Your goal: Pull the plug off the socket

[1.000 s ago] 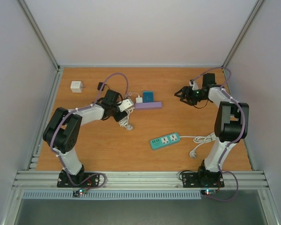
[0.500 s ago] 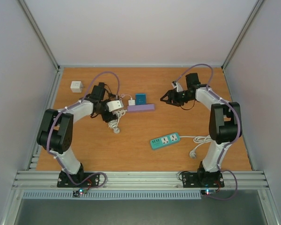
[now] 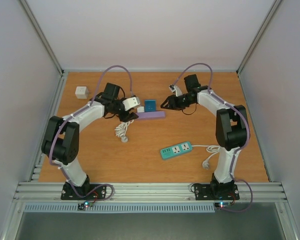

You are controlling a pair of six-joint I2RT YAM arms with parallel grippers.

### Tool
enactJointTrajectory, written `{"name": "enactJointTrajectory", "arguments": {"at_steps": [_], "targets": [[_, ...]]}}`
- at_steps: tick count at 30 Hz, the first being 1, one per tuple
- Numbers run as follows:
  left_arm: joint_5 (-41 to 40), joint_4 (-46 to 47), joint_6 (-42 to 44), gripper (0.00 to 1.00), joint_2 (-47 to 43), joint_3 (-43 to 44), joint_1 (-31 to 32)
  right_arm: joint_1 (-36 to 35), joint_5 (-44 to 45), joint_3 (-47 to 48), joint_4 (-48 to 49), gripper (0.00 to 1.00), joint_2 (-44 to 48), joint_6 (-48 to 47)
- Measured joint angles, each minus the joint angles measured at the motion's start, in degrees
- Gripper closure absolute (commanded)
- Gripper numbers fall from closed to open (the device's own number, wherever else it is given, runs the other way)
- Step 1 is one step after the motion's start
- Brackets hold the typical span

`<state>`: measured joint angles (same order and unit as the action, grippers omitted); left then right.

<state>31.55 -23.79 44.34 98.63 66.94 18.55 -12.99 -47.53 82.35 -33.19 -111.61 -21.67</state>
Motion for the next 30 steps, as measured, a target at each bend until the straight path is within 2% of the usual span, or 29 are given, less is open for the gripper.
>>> {"name": "enactJointTrajectory", "arguments": {"at_steps": [6, 12, 20, 25, 30], "targets": [[0.85, 2.29, -2.16, 0.55, 4.31, 0.66, 1.86, -2.19, 1.16, 1.49, -0.35, 0.64, -2.67, -0.57], [0.83, 4.13, -3.45, 0.59, 7.69, 1.2, 2.23, -2.86, 2.6, 3.93, -0.09, 0.66, -5.92, -0.94], [0.66, 5.51, -3.52, 0.68, 8.55, 1.6, 3.15, -3.74, 4.31, 4.24, 0.2, 0.69, -7.06, -2.67], [0.28, 5.79, -2.62, 0.68, 8.55, 1.31, 3.45, -3.74, 4.68, 2.97, 1.2, 0.72, -7.06, -4.52], [0.39, 7.06, -1.88, 0.63, 8.2, 0.37, 3.67, -3.74, 5.31, -0.72, 3.23, 0.72, -6.58, -6.32]]}}
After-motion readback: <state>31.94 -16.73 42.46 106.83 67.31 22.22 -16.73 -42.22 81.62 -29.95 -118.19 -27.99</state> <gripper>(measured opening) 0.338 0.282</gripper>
